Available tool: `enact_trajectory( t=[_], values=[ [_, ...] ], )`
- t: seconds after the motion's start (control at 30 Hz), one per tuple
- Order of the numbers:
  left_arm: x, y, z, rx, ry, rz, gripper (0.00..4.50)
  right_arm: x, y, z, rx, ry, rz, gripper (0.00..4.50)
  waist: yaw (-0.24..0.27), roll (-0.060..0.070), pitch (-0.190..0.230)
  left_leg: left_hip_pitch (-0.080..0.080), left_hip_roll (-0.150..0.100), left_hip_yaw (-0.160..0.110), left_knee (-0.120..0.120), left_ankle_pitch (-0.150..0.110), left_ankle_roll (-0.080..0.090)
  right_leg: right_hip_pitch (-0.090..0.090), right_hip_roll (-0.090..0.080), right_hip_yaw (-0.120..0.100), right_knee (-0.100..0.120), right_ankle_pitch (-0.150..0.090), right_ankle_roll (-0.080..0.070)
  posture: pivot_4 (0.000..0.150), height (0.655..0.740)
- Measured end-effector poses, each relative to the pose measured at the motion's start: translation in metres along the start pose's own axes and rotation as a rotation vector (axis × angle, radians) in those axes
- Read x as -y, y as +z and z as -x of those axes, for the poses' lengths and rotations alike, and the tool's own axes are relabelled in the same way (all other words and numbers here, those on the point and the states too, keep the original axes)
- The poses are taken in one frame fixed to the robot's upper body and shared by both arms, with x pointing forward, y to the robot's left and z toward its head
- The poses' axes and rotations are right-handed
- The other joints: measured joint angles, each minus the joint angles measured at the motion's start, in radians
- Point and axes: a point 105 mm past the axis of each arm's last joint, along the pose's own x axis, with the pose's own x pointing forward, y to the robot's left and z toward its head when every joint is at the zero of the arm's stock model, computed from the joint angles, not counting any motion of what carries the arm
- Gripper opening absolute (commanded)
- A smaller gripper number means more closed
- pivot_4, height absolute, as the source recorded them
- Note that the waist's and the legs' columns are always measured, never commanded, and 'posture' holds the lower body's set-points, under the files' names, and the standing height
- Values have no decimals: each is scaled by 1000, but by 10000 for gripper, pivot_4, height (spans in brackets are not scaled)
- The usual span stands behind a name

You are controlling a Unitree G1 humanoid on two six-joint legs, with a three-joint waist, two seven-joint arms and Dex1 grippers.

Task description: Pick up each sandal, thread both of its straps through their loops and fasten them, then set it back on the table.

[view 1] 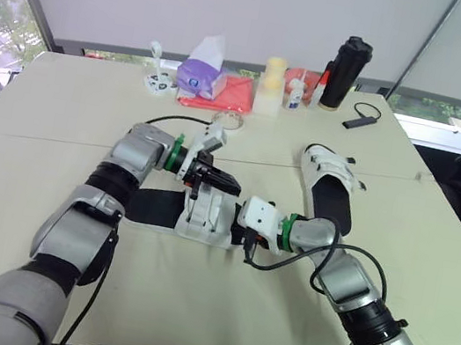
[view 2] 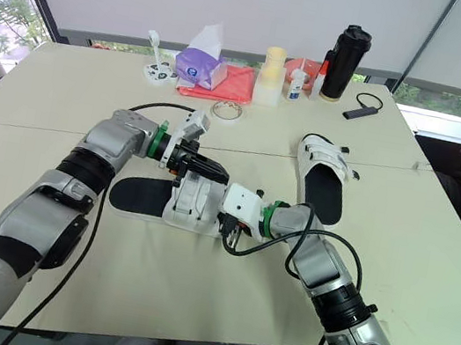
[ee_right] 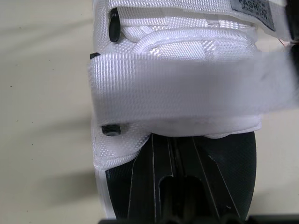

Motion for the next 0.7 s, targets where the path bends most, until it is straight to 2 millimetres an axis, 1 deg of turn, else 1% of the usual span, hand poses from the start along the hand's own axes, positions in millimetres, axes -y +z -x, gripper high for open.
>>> enact_trajectory(
  t=[0.1, 0.17, 0.23, 0.37, 0.57, 0.7],
  values=[
    [4, 8, 5, 49, -17, 42, 500, 0, 0, 0, 1, -1, 0, 0, -1, 0, 0, 0, 0, 0, 0, 0, 0, 0, 0, 0, 0, 0, 0, 1500, 7400],
    [7, 18, 13, 97, -27, 69, 500, 0, 0, 0, 1, -1, 1, 0, -2, 0, 0, 0, 0, 0, 0, 0, 0, 0, 0, 0, 0, 0, 0, 1500, 7400],
    [9, 21, 21, 121, -27, 90, 500, 0, 0, 0, 1, -1, 1, 0, -1, 0, 0, 0, 0, 0, 0, 0, 0, 0, 0, 0, 1, 0, 0, 1500, 7400],
    [7, 17, 24, 133, -8, 115, 500, 0, 0, 0, -1, -2, 1, 0, -1, 0, 0, 0, 0, -1, 1, 0, 0, 0, 0, 0, 1, 0, -1, 1500, 7400],
    [-1, 8, 24, 133, 50, 114, 500, 0, 0, 0, -1, 0, 3, 0, 0, 0, 0, 0, 0, -1, 1, 0, 0, 0, 0, 0, 1, 1, -1, 1500, 7400],
    [-8, 2, 21, 137, 83, 126, 500, 0, 0, 1, -4, -1, 3, 0, 0, 0, 0, 0, 0, -1, 1, 0, 0, 0, 0, 0, 1, 1, -1, 1500, 7400]
  ],
)
